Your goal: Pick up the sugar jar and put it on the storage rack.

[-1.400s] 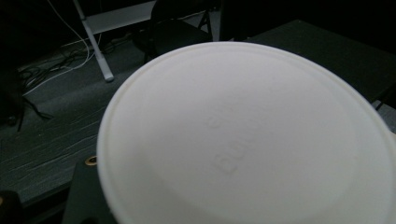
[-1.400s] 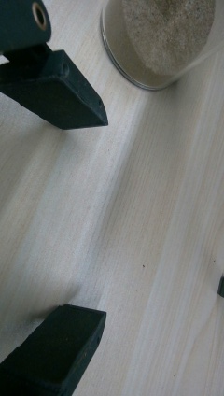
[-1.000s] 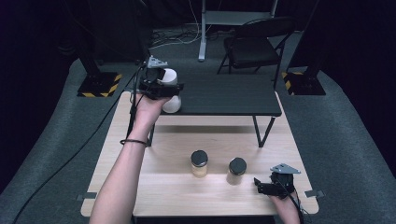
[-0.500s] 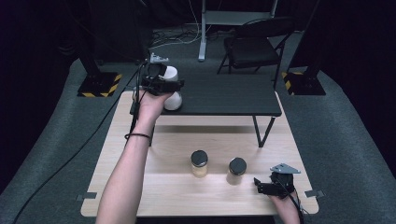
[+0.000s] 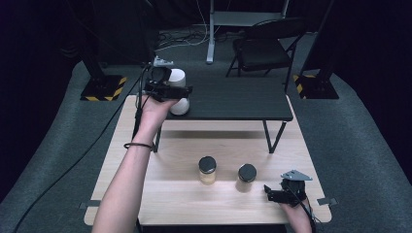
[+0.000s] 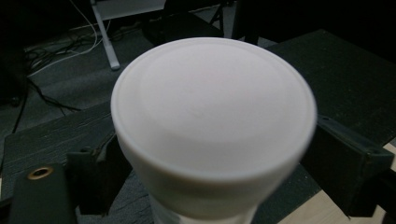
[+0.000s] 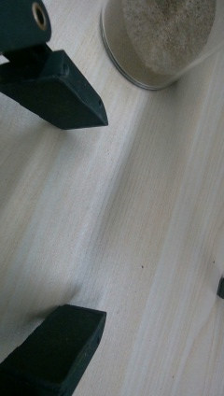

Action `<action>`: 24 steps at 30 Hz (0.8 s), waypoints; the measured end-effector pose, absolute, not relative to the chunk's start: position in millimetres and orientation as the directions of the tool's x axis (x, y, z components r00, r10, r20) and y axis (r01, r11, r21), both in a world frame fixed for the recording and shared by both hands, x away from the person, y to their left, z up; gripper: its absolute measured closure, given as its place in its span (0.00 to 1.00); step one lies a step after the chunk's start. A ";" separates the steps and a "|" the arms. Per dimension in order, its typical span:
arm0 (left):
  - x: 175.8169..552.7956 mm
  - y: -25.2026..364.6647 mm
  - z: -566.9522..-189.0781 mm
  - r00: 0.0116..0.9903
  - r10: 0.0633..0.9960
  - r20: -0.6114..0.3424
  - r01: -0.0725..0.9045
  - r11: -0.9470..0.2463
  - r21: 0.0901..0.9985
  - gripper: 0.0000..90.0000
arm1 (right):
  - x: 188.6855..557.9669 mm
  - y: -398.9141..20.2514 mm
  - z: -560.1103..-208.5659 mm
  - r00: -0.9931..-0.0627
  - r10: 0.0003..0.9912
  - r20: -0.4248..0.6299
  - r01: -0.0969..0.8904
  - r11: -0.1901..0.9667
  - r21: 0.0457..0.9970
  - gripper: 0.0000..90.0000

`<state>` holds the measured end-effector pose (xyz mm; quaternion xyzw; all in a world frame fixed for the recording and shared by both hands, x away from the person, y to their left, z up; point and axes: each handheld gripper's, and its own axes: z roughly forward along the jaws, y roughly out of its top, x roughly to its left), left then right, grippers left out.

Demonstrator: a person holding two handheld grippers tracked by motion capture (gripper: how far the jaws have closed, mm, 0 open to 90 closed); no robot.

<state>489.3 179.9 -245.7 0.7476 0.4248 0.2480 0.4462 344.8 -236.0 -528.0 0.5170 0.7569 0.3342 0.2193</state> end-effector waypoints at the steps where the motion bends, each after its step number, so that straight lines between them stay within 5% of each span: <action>1: 486.4 180.7 -245.8 0.523 0.853 -0.006 0.406 -0.243 0.881 0.14 | 344.7 -236.0 -528.0 -0.370 0.929 0.012 0.636 0.244 0.732 0.06; 24: 436.6 215.1 -268.4 0.534 0.846 -0.009 0.368 -0.222 0.903 0.09 | 346.2 -236.4 -527.6 -0.366 0.930 0.021 0.640 0.235 0.732 0.06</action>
